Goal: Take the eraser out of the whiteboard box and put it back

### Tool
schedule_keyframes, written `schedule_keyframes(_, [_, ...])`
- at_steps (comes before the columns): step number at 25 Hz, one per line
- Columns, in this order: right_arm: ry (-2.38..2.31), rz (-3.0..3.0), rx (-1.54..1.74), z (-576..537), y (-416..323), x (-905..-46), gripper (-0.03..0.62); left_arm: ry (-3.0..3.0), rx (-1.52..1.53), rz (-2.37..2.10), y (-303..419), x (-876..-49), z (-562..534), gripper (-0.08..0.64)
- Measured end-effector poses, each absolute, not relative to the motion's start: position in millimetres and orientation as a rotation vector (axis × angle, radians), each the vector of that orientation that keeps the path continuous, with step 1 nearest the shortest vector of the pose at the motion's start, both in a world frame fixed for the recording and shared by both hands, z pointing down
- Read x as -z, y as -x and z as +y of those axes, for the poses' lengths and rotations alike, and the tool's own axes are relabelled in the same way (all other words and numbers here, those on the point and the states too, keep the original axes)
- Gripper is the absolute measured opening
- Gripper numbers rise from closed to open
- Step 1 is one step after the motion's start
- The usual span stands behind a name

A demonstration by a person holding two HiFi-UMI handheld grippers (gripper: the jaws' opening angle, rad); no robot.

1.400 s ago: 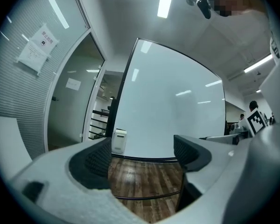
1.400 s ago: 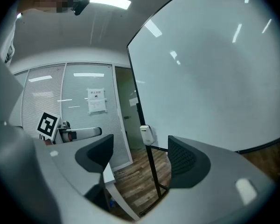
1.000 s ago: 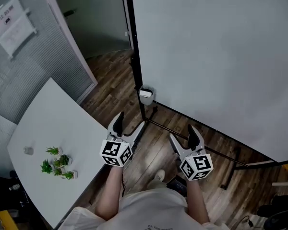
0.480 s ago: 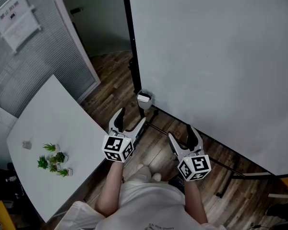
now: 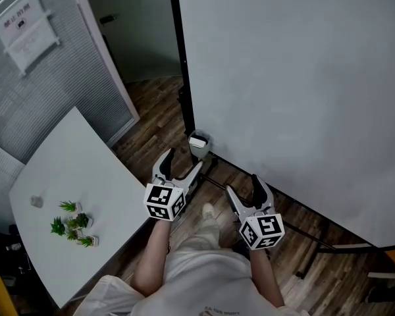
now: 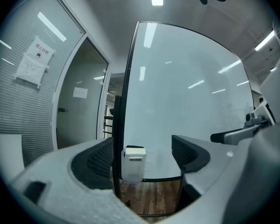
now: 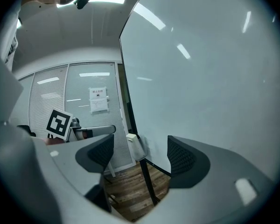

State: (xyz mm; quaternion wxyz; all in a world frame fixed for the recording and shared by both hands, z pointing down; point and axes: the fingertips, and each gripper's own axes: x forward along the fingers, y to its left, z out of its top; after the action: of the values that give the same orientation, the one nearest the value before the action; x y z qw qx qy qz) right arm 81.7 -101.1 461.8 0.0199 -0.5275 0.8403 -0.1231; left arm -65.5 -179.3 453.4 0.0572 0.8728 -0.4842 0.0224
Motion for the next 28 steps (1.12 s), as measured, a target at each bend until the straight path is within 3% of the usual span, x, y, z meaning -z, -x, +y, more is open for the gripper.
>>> schedule_keyframes(28, [1.558, 2.717, 0.429, -161, -71, -473, 0.351, -2.649, -0.233, -1.459, 35, -490, -255, 0.341])
